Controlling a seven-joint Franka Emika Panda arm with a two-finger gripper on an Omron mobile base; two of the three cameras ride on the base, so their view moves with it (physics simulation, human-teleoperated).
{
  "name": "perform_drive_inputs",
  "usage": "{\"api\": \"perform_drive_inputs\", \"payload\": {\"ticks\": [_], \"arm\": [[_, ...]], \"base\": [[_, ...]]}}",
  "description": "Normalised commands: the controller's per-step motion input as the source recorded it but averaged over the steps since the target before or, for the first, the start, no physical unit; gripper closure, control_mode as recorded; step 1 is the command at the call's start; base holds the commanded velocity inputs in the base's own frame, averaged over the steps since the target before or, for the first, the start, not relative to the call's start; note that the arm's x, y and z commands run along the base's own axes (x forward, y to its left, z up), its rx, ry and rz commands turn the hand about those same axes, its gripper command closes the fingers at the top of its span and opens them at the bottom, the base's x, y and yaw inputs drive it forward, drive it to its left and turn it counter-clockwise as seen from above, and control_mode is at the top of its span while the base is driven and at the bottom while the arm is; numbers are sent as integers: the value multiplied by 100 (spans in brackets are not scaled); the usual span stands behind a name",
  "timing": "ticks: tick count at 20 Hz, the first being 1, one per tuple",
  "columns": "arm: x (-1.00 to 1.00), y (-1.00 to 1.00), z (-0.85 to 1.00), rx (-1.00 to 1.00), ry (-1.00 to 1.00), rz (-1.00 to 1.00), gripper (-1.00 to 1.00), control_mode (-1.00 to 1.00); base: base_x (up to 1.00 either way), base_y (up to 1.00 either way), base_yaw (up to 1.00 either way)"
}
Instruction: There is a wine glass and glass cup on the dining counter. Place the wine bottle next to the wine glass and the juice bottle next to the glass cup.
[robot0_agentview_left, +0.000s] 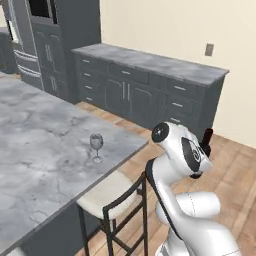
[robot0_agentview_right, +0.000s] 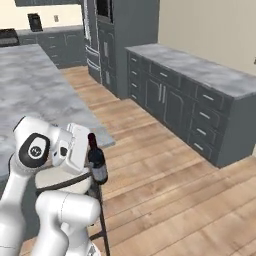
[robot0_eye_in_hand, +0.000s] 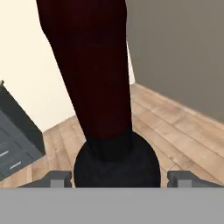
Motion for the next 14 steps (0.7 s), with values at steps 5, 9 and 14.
{"api": "perform_drive_inputs", "payload": {"ticks": [5,9,14], "arm": [[0,0,0,0,0,0,100,100],[0,0,0,0,0,0,100,100],[0,0,0,0,0,0,100,100]], "base": [[-5,7,85],[-19,13,63],[-1,12,48]]}}
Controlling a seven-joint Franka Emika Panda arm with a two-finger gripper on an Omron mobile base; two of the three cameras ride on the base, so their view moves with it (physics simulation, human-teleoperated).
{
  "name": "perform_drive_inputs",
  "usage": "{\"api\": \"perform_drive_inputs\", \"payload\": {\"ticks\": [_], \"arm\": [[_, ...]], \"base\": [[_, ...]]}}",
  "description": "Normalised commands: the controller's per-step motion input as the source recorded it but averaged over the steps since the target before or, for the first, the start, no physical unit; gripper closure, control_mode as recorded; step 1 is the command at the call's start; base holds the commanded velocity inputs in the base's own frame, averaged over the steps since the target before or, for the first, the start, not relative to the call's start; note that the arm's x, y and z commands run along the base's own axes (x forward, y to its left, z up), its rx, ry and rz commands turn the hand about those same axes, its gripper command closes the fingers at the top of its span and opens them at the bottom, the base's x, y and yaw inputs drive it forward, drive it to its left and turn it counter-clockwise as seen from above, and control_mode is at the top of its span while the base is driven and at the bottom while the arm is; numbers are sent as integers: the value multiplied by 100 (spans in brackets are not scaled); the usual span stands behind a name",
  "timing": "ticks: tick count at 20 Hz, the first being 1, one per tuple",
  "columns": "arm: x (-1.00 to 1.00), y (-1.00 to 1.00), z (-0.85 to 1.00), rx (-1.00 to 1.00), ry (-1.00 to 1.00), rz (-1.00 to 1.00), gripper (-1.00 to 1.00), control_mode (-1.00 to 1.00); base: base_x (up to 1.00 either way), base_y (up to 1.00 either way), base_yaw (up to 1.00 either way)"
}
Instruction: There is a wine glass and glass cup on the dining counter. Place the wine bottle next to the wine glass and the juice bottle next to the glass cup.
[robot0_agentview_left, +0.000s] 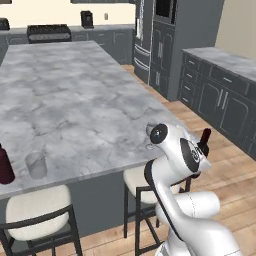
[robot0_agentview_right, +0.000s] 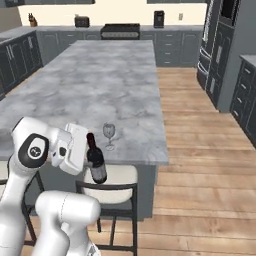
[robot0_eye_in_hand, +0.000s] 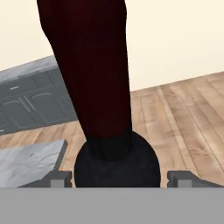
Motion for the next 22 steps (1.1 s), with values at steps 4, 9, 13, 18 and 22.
{"api": "perform_drive_inputs", "payload": {"ticks": [4,9,13,18,22], "arm": [[0,0,0,0,0,0,100,100],[0,0,0,0,0,0,100,100],[0,0,0,0,0,0,100,100],[0,0,0,0,0,0,100,100],[0,0,0,0,0,0,100,100]], "base": [[5,18,34],[21,3,8],[0,0,0],[0,0,0],[0,0,0]]}}
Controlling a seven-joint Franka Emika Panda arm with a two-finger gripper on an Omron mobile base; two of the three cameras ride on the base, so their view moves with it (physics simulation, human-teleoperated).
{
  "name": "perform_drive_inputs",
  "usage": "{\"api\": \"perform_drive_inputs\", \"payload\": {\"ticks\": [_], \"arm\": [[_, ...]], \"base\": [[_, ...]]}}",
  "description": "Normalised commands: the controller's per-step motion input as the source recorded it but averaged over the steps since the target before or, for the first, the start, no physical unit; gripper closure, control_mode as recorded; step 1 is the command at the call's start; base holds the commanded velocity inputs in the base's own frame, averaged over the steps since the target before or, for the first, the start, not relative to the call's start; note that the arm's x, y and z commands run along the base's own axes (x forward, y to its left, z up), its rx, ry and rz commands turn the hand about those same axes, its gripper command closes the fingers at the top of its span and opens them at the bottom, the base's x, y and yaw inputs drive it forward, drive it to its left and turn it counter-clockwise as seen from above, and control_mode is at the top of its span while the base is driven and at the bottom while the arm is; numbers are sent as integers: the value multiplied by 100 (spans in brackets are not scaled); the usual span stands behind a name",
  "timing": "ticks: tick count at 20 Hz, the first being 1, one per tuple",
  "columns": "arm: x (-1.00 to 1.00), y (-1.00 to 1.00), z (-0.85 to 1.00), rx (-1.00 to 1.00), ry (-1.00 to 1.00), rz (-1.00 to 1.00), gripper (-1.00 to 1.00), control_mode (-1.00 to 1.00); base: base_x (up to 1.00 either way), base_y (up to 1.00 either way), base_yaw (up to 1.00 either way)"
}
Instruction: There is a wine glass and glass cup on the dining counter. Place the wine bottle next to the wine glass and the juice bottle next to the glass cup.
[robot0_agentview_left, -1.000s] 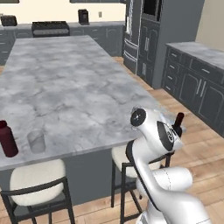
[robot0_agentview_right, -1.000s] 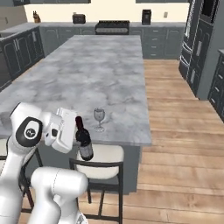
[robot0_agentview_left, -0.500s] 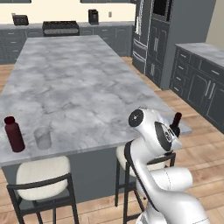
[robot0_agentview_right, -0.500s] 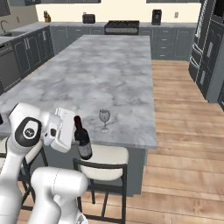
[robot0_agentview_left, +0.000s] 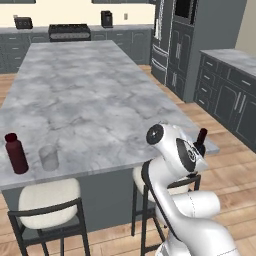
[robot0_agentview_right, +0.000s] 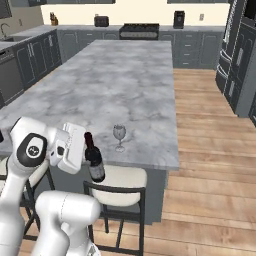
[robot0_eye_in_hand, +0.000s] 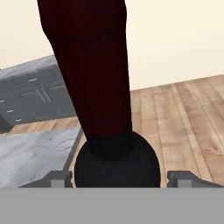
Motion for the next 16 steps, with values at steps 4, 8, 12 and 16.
{"api": "perform_drive_inputs", "payload": {"ticks": [4,8,12,16], "arm": [[15,24,0,0,7,0,100,-100],[31,42,0,-3,0,0,100,-100],[45,43,0,-8,0,0,100,-100],[54,30,0,-2,0,0,100,-100]], "base": [[0,5,0],[0,0,0],[0,0,0],[0,0,0]]}}
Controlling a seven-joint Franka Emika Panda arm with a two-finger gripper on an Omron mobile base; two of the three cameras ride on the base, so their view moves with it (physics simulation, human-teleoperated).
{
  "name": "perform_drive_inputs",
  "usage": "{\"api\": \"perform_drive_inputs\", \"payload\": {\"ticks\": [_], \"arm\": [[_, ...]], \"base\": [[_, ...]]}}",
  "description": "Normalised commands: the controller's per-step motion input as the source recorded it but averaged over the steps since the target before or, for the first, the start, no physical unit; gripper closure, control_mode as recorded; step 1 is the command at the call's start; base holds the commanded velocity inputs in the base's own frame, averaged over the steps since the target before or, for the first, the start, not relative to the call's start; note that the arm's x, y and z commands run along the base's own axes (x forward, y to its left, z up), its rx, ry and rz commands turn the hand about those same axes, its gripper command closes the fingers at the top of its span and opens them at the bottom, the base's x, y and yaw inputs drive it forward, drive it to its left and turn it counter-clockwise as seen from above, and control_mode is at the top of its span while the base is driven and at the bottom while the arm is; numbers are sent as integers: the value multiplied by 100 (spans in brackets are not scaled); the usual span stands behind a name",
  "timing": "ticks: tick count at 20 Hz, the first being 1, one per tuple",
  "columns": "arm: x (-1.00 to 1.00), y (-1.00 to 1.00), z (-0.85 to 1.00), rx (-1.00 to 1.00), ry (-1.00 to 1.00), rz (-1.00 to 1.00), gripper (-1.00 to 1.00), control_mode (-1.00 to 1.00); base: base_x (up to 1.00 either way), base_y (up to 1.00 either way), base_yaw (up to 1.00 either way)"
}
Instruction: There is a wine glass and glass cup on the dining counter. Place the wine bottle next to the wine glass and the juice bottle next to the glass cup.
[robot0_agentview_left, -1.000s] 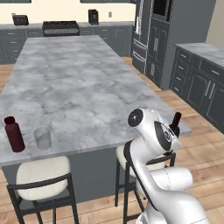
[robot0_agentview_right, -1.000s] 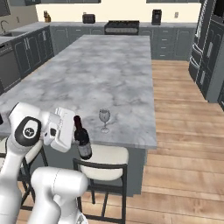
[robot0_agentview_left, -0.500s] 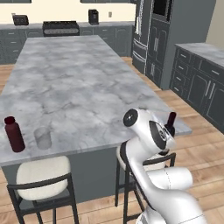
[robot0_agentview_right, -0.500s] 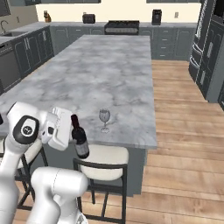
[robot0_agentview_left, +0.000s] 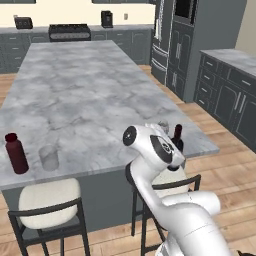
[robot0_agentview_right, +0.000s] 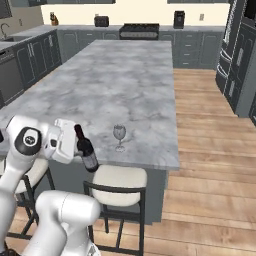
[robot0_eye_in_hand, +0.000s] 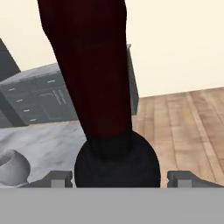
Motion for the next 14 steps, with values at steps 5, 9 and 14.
{"api": "perform_drive_inputs", "payload": {"ticks": [5,9,14], "arm": [[49,25,3,0,4,0,100,-100],[33,26,7,0,3,4,100,-100],[41,4,0,0,2,7,100,-100]], "base": [[0,0,0],[0,0,0],[0,0,0]]}}
